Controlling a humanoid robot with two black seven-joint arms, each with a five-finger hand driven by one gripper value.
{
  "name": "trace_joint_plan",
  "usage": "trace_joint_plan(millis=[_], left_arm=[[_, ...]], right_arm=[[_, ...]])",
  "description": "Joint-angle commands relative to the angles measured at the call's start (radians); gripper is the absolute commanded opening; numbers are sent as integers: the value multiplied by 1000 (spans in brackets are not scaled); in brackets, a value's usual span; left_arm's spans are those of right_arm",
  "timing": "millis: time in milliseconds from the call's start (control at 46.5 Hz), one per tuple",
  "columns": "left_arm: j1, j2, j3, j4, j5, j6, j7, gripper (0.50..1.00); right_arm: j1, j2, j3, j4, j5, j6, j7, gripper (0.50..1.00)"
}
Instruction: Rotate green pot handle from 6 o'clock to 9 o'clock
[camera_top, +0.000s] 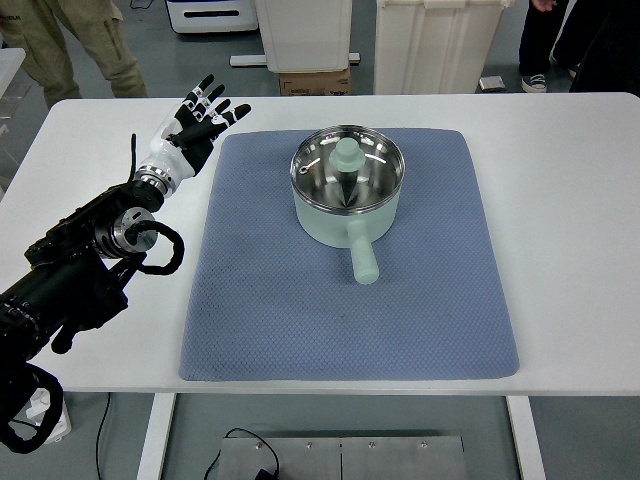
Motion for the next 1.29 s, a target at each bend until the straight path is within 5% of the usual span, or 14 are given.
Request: trace_joint_plan(millis=[0, 1269], left_arm=[[0, 1, 0, 0, 0, 0, 1, 1000], [-8, 1, -1, 2, 0, 9, -2, 1000]], right_arm=[[-1, 0, 0, 0, 0, 0, 0, 1000], [-1, 0, 0, 0, 0, 0, 0, 1000]])
